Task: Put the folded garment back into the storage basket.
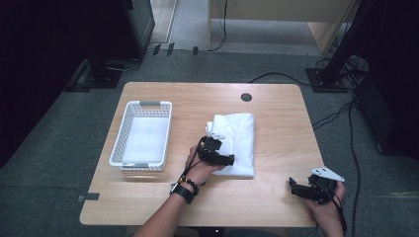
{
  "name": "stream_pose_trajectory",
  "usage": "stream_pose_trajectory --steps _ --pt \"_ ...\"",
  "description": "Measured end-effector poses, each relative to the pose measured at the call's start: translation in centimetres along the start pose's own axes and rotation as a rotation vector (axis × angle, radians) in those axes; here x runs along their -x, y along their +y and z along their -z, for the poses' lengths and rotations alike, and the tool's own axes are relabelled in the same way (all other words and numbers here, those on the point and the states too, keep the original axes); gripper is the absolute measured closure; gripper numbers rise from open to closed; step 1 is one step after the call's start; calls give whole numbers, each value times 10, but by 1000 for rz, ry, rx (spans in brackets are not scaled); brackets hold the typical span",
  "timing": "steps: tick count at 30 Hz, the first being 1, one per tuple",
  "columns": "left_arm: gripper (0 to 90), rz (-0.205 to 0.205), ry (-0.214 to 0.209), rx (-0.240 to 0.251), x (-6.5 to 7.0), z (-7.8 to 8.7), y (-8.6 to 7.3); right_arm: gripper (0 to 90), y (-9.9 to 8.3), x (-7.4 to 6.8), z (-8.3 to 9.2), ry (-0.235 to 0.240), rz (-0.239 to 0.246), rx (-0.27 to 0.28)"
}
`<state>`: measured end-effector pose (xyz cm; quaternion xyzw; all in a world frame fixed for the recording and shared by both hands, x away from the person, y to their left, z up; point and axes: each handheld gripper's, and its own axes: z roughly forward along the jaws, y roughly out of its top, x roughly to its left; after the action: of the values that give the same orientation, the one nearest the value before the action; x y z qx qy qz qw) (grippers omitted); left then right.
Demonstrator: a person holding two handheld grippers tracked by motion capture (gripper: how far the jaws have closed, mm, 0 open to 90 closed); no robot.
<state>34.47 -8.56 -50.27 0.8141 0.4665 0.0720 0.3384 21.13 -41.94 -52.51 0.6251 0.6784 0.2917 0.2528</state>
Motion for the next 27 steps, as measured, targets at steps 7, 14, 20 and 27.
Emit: stream_pose_trajectory --steps 7,14,20,27 --pt "385 7 -107 44 -1 0 -3 0 0 0 0 0 -1 0" --pt "545 2 -127 92 0 0 -8 0 0 0 0 0 -1 0" --pt "610 -18 -86 121 8 2 -10 0 0 0 0 0 -1 0" --pt "650 19 -162 112 -5 2 -7 0 0 0 0 0 -2 0"
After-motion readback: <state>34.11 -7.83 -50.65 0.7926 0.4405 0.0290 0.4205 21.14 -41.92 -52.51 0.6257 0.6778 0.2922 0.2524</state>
